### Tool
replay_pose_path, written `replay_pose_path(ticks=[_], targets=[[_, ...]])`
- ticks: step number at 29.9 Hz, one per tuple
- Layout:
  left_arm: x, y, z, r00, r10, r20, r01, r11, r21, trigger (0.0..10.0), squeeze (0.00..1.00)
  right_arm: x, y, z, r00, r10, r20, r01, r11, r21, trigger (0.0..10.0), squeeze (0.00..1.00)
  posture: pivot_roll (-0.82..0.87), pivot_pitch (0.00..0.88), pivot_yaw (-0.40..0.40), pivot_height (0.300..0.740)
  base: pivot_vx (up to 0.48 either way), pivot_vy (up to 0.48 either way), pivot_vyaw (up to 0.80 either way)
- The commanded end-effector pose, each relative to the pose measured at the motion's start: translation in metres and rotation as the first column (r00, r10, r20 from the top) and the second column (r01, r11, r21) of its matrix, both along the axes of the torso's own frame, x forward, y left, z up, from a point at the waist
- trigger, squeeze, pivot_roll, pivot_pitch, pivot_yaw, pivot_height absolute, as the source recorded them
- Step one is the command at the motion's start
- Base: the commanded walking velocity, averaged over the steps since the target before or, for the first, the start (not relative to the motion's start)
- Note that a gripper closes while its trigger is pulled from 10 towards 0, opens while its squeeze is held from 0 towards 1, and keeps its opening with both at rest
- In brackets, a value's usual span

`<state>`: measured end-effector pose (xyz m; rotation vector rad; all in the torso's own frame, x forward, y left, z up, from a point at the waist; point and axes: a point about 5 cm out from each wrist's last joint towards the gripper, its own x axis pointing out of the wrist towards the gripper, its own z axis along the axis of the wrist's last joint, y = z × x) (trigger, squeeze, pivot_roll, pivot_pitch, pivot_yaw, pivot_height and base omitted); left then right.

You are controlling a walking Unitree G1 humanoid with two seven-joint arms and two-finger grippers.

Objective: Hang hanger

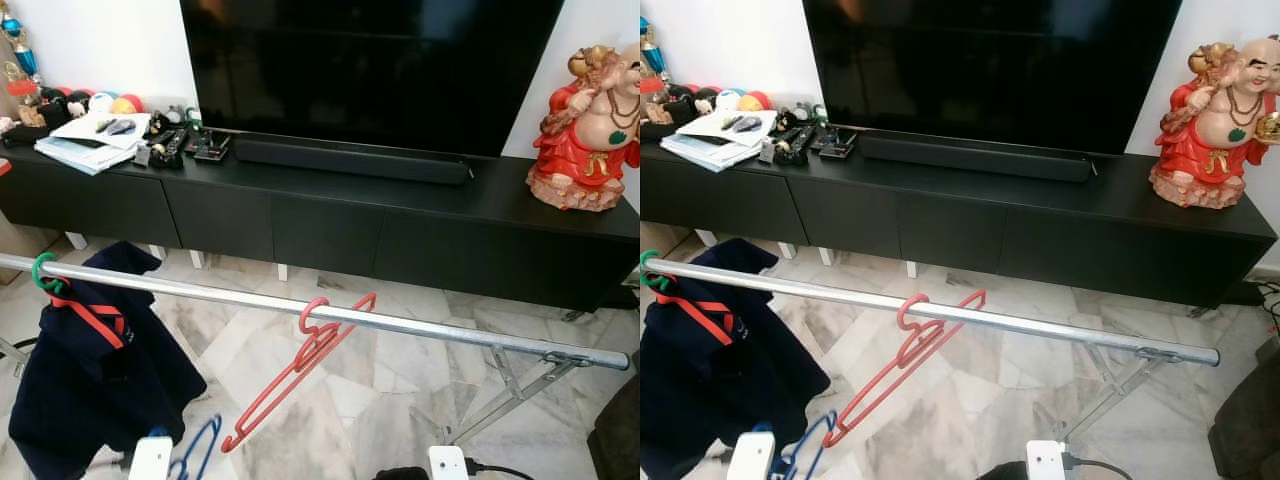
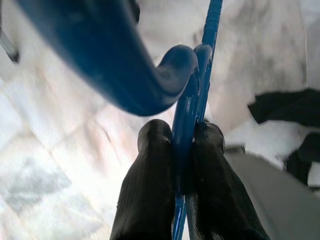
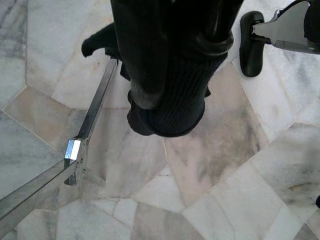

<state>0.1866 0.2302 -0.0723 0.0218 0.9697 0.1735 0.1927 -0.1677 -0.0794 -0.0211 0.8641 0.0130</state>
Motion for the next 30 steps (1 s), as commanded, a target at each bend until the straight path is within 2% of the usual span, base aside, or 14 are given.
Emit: replay_pose_path(ticks=[1, 8, 13, 20, 26, 30], targets=[[-0.008, 0.0, -0.005, 1.0, -0.02, -0.015, 0.02, 1.0, 0.016, 10.0, 0.0, 0.002, -0.002, 0.001, 1.0, -0.027, 0.007, 0.027, 1.0, 0.007, 10.0, 0.0, 0.09, 0.036, -0.021, 0.74, 0.0, 0.0, 0.0], [-0.025, -0.001, -0.014, 0.998, -0.007, -0.057, 0.009, 1.0, 0.027, 10.0, 0.0, 0.001, -0.004, 0.001, 0.999, -0.051, 0.008, 0.051, 0.999, 0.015, 10.0, 0.0, 0.09, 0.043, -0.022, 0.74, 0.0, 0.0, 0.0], [-0.024, -0.004, -0.014, 0.998, -0.011, -0.058, 0.012, 1.0, 0.024, 10.0, 0.0, 0.0, -0.005, 0.001, 0.997, -0.078, 0.005, 0.078, 0.997, 0.017, 10.0, 0.0, 0.09, 0.04, -0.022, 0.74, 0.0, 0.153, 0.0], [-0.024, -0.007, -0.015, 0.998, -0.04, -0.047, 0.041, 0.999, 0.019, 10.0, 0.0, 0.005, -0.012, 0.003, 0.977, -0.213, 0.005, 0.212, 0.975, 0.069, 10.0, 0.0, 0.09, 0.028, -0.02, 0.74, 0.0, 0.306, 0.0], [-0.025, -0.006, -0.015, 0.998, -0.036, -0.051, 0.036, 0.999, 0.017, 10.0, 0.0, 0.006, -0.013, 0.004, 0.975, -0.221, 0.01, 0.22, 0.972, 0.077, 10.0, 0.0, 0.09, 0.023, -0.018, 0.74, 0.0, 0.305, -0.67], [-0.025, -0.006, -0.015, 0.998, -0.035, -0.057, 0.036, 0.999, 0.015, 10.0, 0.0, 0.007, -0.013, 0.004, 0.975, -0.222, 0.017, 0.22, 0.972, 0.076, 10.0, 0.0, 0.09, 0.016, -0.014, 0.74, 0.0, 0.305, 0.0]])
